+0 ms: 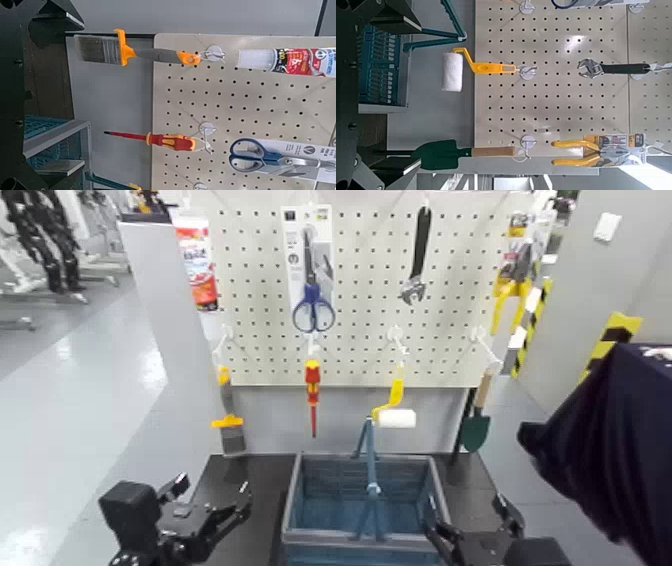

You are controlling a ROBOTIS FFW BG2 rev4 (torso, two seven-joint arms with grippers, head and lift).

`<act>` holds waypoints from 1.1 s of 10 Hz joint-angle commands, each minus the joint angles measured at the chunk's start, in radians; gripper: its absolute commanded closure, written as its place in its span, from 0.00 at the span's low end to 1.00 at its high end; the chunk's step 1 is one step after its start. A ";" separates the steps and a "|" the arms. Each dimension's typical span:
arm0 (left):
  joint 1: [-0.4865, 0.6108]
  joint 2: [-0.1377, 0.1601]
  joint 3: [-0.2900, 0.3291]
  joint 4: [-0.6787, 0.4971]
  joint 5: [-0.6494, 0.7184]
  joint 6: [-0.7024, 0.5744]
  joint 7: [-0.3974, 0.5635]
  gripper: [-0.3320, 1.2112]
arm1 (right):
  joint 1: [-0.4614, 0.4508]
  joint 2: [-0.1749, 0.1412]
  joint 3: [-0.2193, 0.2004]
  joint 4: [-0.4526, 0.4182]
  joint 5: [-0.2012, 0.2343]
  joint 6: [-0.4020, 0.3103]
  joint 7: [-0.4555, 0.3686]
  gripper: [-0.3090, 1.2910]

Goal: Grasp the handle of the crate.

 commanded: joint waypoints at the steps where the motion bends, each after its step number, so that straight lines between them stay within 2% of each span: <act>1: 0.000 -0.001 0.007 0.001 -0.004 0.000 -0.003 0.28 | 0.001 0.002 0.004 -0.001 0.001 0.002 0.000 0.28; 3: -0.004 -0.004 0.007 0.003 0.004 0.011 -0.006 0.28 | 0.001 0.005 0.004 0.002 0.000 0.002 0.000 0.28; 6: -0.062 0.011 -0.001 0.038 0.126 0.091 -0.020 0.28 | 0.001 0.007 0.004 0.007 0.000 -0.003 0.000 0.28; 7: -0.095 0.025 -0.009 0.059 0.192 0.129 -0.020 0.28 | 0.001 0.007 0.004 0.008 0.000 -0.004 -0.002 0.28; 9: -0.173 0.066 -0.038 0.131 0.456 0.238 -0.011 0.28 | 0.002 0.008 0.004 0.013 -0.003 -0.009 -0.002 0.28; 11: -0.253 0.103 -0.075 0.188 0.588 0.318 -0.023 0.28 | 0.001 0.010 0.006 0.017 -0.003 -0.011 -0.002 0.28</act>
